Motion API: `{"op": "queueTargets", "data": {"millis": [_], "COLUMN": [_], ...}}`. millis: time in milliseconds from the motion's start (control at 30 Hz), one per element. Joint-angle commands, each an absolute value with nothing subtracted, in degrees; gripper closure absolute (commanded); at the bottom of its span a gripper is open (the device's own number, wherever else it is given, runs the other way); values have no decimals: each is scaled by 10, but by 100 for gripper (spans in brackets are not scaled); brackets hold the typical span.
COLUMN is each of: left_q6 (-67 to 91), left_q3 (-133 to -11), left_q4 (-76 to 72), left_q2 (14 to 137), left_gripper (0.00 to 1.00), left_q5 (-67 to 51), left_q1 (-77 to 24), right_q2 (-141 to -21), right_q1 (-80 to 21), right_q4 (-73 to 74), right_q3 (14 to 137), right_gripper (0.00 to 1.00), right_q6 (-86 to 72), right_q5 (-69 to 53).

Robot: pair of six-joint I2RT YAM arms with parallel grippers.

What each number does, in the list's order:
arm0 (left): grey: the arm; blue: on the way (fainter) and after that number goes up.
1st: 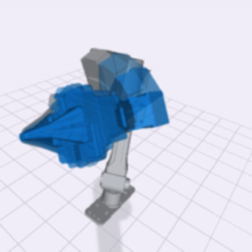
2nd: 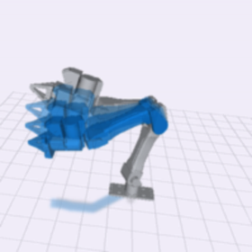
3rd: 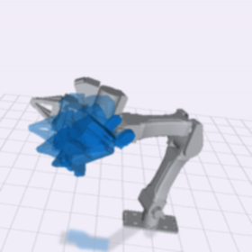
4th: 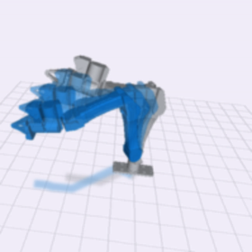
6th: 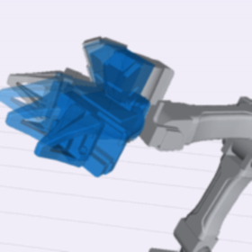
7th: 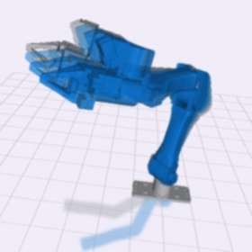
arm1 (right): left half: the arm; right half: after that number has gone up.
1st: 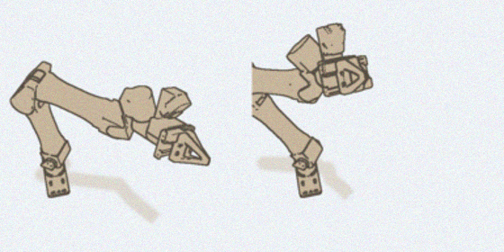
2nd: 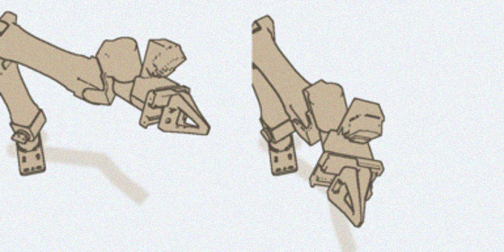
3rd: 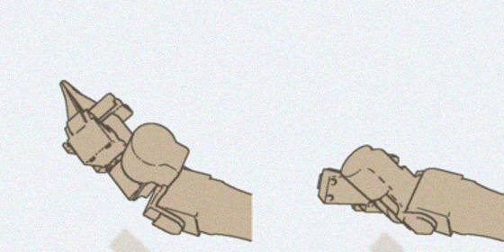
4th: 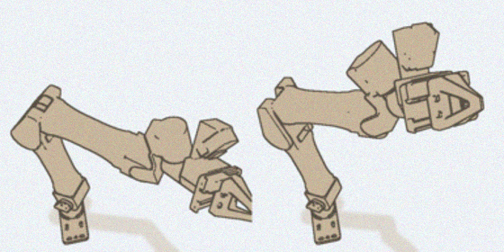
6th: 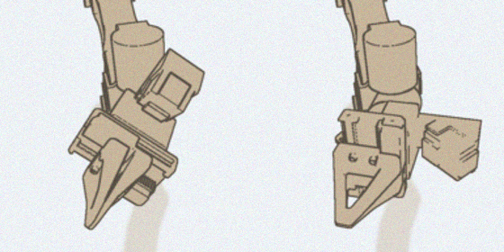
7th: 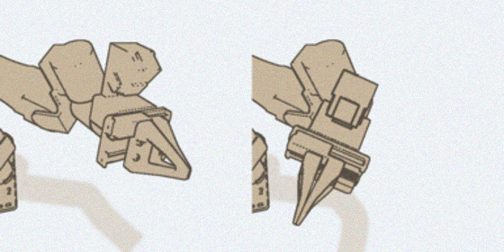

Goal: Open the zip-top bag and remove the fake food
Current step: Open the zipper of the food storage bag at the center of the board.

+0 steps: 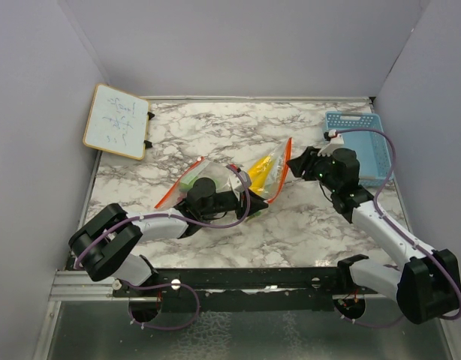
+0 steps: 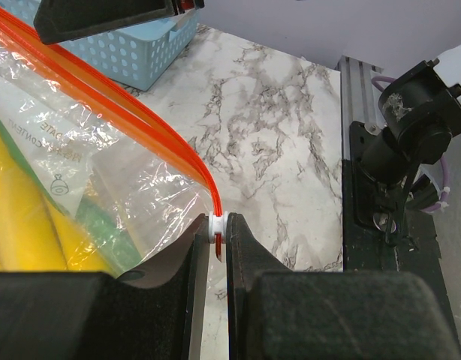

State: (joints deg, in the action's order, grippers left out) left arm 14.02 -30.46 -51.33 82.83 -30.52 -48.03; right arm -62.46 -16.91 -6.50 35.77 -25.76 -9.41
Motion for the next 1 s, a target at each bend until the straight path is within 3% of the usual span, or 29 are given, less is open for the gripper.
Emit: {"op": "queueTargets", "data": {"millis": [0,533,967], "left_q6": [139,131,132], "left_q3": [-302,-300,-302], "left_q4": [-519,-507,-504], "left_q2": [819,816,814], "left_gripper": [100,100,100], "left_q5": [-299,-294,-295], "left_q1": [-483,-483,-483], "right_q2": [-636,-659,-683], "right_q1": [-171,-171,-170], "right_q4": [-63,-56,-66], "right_q3": [365,411,416], "right_gripper": [54,57,57], "right_q6": [-261,-253,-256], "right_q5": [-67,3,-22]}}
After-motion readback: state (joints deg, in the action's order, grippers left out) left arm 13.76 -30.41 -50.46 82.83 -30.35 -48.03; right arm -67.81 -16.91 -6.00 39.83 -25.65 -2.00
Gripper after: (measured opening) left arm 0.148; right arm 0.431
